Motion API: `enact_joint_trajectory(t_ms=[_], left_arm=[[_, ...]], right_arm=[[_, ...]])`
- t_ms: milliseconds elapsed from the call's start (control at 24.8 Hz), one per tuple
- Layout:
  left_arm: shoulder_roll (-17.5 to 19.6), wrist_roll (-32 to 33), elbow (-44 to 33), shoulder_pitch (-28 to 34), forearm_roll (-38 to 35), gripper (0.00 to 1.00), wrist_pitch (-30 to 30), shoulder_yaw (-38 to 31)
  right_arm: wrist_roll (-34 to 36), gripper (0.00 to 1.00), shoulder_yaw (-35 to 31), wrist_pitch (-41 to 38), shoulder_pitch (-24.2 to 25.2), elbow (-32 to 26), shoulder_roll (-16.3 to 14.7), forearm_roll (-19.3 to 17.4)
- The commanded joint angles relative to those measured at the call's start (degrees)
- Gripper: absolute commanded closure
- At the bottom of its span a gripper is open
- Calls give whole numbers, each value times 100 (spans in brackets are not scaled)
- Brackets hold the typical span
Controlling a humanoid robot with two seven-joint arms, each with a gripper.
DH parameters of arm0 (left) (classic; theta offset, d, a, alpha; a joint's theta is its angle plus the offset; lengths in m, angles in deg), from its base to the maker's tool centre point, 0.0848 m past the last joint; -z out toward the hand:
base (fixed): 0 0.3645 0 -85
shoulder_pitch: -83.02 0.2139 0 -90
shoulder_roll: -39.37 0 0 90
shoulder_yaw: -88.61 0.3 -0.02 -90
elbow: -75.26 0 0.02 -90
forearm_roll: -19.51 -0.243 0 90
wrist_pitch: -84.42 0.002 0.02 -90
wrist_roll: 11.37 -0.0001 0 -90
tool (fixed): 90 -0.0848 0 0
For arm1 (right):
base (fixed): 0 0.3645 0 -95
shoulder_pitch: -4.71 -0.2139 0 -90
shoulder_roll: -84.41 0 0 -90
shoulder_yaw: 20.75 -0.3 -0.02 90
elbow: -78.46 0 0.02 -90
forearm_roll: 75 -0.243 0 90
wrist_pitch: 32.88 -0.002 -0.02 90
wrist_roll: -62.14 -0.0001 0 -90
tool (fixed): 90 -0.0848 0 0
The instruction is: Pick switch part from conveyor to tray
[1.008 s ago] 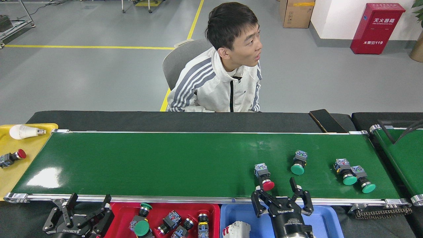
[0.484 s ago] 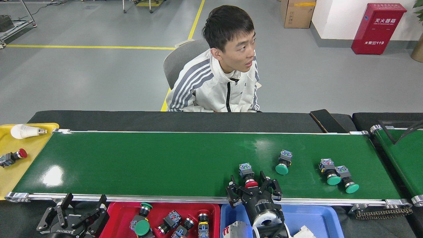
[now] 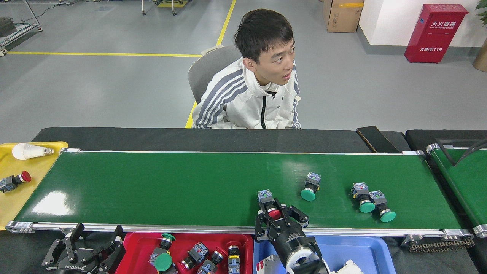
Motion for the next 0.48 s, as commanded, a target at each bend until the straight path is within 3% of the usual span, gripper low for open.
enact_joint_trajectory(t_ms=[0,40,121,322,443], left_arm=[[50,-49,-57,-29,21,0,-45,-42],[50,-49,-48,-29,21,0,-45,-42],[59,-49,-39,-29,21,0,-45,-51],[94,-49,-30,-29,91,0,-160,-121],[94,-49,-48,6,144,0,-116,-139]], right_arm=[[251,98,235,-854,57,-299,-53,7],[268,79,384,-1144,75,-404,-97,16],[339,0,516,-1487,83,-457,-71,7],[374,0,683,-1804,66,-439,-44,-1],[382,0,587,-1390,136,-510,-9,-28]])
